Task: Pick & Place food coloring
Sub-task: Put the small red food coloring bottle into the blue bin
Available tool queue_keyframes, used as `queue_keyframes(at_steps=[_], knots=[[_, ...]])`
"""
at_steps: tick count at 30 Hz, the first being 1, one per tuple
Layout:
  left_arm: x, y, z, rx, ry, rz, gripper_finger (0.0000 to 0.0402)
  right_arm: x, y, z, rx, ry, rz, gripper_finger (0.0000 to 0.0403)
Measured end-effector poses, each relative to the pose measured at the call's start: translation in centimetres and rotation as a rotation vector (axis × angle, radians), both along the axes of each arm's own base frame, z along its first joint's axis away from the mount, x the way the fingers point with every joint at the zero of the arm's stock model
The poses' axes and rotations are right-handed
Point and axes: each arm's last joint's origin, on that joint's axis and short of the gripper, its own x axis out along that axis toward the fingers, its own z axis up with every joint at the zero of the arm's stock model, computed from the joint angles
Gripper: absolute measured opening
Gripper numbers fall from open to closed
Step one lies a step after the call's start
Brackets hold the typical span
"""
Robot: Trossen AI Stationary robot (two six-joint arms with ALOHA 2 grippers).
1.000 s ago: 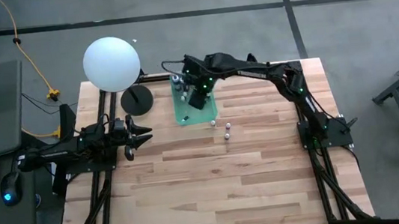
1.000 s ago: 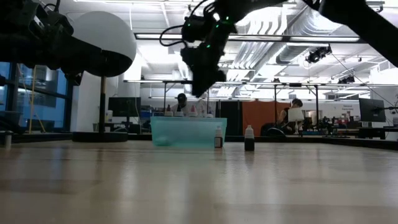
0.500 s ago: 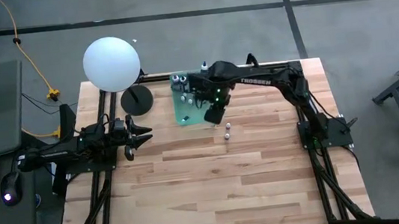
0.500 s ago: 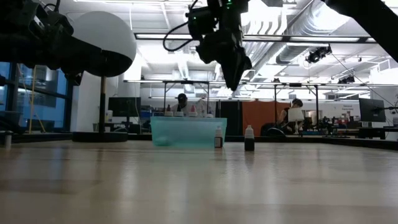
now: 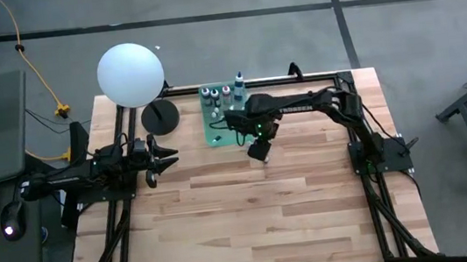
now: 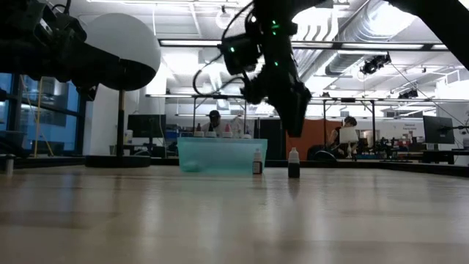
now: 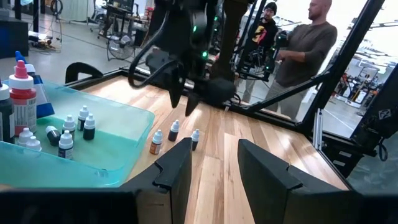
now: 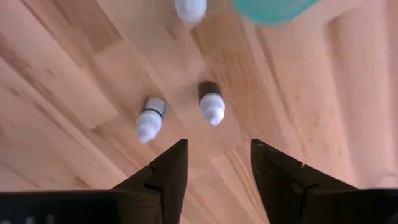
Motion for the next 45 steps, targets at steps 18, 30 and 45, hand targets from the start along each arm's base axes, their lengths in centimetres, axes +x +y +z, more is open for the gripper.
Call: queue_keyframes(at_steps=[18,30,45], knots=[[0.0,0.0,0.0,0.000,0.000,0.000,0.0129,-3.9,0.8,-3.4,0.003,-0.283,-0.131,0.0205],[0.0,0.0,0.0,0.000,0.000,0.000,0.0129,-4.0,0.4,-4.6,-0.051,-0.332,-0.138,0.0204],[0.0,0.0,0.0,0.000,0.000,0.000,0.0129,-4.2,0.5,-4.6,-0.052,-0.312,-0.143,0.0166]])
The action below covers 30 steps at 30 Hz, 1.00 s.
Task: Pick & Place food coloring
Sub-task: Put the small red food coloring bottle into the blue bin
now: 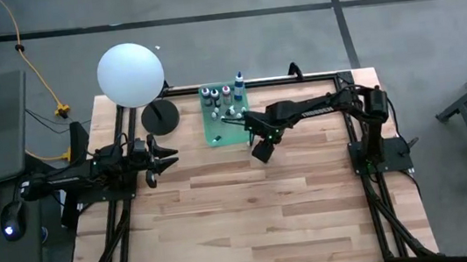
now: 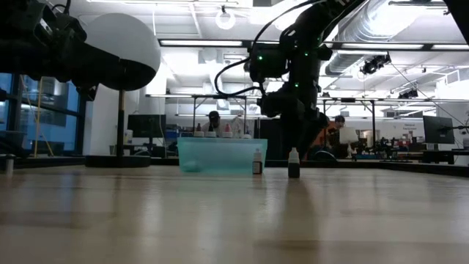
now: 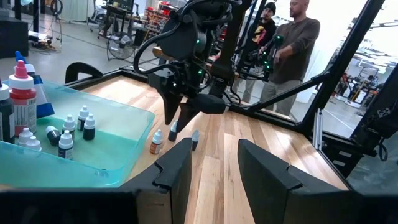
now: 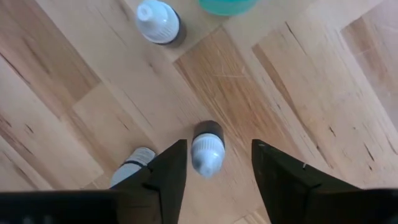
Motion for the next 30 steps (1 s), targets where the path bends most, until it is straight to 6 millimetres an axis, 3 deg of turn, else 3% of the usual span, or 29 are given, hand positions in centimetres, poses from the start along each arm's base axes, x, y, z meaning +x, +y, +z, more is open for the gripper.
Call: queue_keyframes(at_steps=[18,30], knots=[[0.00,0.00,0.00,0.000,0.000,0.000,0.0129,0.04,0.06,0.04,0.021,-0.007,0.011,0.0054],[0.00,0.00,0.01,0.000,0.000,0.000,0.0129,-0.16,0.12,0.11,0.036,0.008,0.005,0.0052]])
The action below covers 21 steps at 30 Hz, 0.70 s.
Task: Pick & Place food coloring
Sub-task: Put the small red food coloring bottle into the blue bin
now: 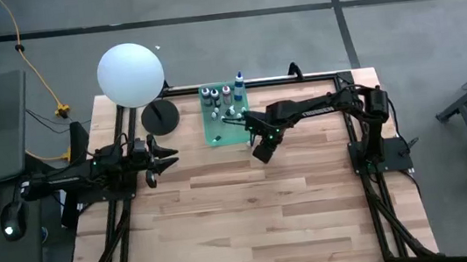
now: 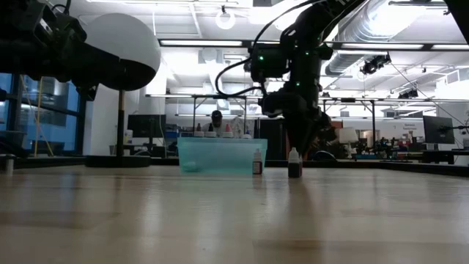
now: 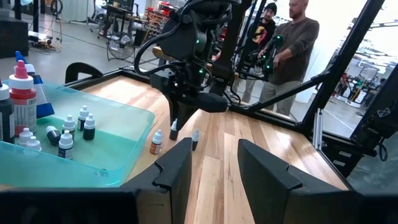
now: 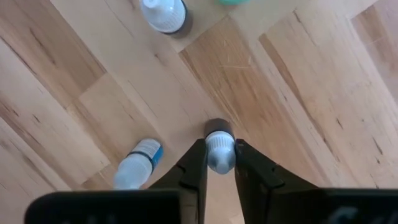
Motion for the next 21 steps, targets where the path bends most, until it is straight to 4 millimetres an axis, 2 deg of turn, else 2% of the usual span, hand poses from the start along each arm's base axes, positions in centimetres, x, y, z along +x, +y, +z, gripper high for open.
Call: queue_keyframes(at_steps=[3,9,21], knots=[[0.0,0.0,0.0,0.000,0.000,0.000,0.0129,-0.2,0.1,0.5,0.005,-0.008,-0.007,0.0051],[0.0,0.0,0.0,0.000,0.000,0.000,0.0129,-1.1,0.3,3.6,-0.028,-0.087,-0.020,0.0054],[0.0,0.0,0.0,0.000,0.000,0.000,0.0129,-4.0,0.6,12.1,-0.139,-0.430,-0.092,0.0054]])
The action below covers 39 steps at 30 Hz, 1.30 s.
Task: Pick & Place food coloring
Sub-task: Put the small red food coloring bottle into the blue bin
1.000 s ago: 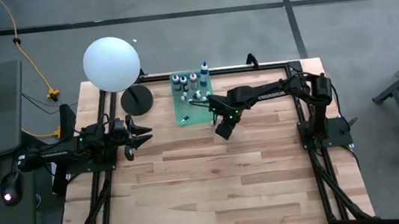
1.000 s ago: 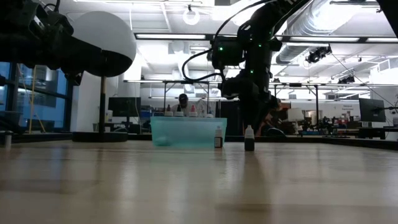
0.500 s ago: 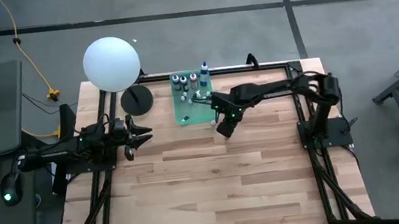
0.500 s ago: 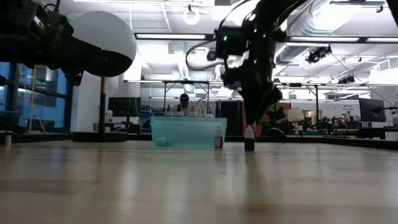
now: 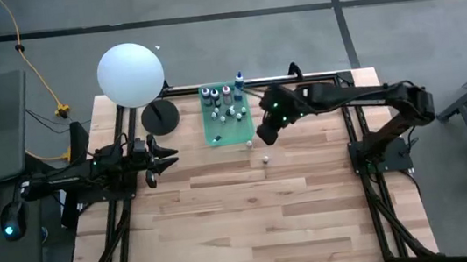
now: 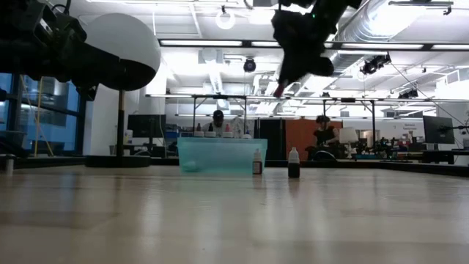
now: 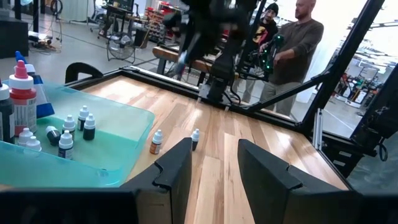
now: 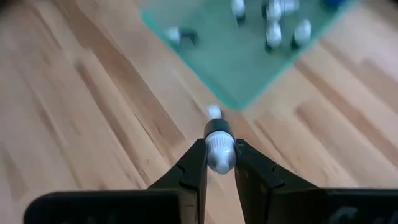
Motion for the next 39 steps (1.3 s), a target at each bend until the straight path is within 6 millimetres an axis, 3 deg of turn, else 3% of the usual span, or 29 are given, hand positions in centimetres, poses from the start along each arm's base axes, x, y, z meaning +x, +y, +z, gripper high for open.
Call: queue_keyframes(at_steps=[15,20,26,33,39], knots=[[0.0,0.0,0.0,0.000,0.000,0.000,0.0129,1.2,-1.6,3.6,-0.039,-0.348,0.028,0.0056],[0.0,0.0,0.0,0.000,0.000,0.000,0.0129,2.5,-2.5,6.4,-0.098,-0.327,0.076,0.0056],[0.0,0.0,0.0,0.000,-0.001,0.000,0.0129,6.0,-4.0,9.4,-0.179,-0.183,0.141,0.0056],[0.0,0.0,0.0,0.000,0.000,0.000,0.0129,9.5,-6.5,8.0,-0.118,0.037,0.092,0.0056],[0.0,0.0,0.0,0.000,0.000,0.000,0.0129,12.4,-7.7,3.2,-0.025,0.161,0.080,0.0057]])
